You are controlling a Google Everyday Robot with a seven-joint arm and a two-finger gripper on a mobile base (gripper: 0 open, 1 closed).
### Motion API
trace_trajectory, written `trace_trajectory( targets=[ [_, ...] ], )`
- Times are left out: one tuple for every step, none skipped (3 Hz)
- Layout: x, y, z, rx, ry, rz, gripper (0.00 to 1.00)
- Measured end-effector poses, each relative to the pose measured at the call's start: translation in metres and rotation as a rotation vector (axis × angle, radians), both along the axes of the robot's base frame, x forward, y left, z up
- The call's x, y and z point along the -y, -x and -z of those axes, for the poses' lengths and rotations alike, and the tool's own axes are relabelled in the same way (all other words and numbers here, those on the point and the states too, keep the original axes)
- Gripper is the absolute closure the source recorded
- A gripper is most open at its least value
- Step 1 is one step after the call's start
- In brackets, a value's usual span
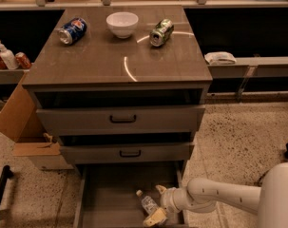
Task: Pick blue plastic bottle from bottom drawer and place on counter
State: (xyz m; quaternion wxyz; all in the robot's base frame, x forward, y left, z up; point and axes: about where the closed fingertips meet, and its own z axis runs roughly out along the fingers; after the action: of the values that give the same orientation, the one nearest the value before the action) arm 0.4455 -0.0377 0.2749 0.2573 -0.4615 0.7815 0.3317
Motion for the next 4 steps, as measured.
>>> trace_trajectory(
  targets=[
    [-0.007, -0.007, 0.018, 0.026, 0.014, 0.01, 0.0],
    [-0.014, -0.016, 0.035, 0.041, 0.054, 0.009, 0.0],
    [-0.019, -0.027, 0.055, 0.049, 0.077, 0.006, 0.0],
    [-0.016, -0.04, 0.076, 0.05, 0.099, 0.018, 0.0]
  ],
)
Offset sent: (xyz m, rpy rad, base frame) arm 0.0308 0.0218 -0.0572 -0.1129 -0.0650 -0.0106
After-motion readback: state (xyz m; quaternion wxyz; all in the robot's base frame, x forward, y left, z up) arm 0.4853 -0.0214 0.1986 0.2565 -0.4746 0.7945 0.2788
